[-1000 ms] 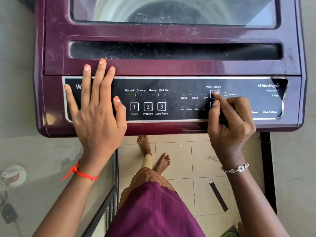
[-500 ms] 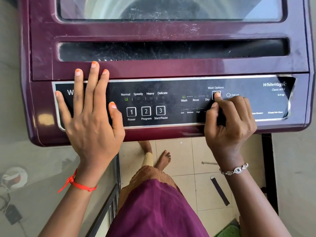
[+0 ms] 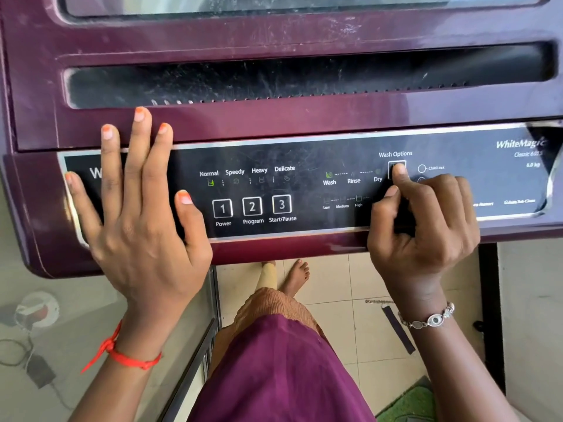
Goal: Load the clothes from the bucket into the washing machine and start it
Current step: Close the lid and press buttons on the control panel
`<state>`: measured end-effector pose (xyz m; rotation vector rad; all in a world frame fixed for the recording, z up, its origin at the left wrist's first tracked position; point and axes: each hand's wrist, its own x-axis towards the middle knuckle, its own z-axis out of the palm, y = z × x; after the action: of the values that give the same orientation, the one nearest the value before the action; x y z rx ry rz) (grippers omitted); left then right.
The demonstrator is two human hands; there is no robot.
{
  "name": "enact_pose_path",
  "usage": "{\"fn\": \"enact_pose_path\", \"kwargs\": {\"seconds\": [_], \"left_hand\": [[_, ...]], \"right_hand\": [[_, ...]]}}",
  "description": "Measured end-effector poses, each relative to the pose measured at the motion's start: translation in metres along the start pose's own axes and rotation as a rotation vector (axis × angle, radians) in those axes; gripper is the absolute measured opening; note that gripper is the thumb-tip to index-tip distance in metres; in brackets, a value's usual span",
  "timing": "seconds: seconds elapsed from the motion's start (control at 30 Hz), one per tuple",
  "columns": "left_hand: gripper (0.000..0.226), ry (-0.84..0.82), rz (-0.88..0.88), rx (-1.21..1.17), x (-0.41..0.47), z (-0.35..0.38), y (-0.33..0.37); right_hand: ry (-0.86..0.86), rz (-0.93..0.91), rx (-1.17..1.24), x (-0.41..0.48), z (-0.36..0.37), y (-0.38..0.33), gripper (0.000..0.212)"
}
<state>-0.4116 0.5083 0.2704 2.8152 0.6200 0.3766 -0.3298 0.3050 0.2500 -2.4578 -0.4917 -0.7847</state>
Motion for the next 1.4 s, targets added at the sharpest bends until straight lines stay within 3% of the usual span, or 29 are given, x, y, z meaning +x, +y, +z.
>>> {"fn": "enact_pose_path", "kwargs": {"seconds": [0.4, 1.23, 1.4], "left_hand": [[0.052, -0.036, -0.009, -0.030, 0.001, 0.001, -0.001], [0.054, 0.058, -0.012, 0.097, -0.004, 0.010, -0.005], [0.053, 0.066, 0.002, 0.093, -0.003, 0.011, -0.005]], "right_hand": [[-0.006, 0.019, 0.003, -0.001, 0.001, 0.001, 0.023], [-0.002, 0.049, 0.006, -0.001, -0.001, 0.001, 0.021], [-0.041, -0.009, 0.164, -0.002, -0.008, -0.009, 0.020]]}}
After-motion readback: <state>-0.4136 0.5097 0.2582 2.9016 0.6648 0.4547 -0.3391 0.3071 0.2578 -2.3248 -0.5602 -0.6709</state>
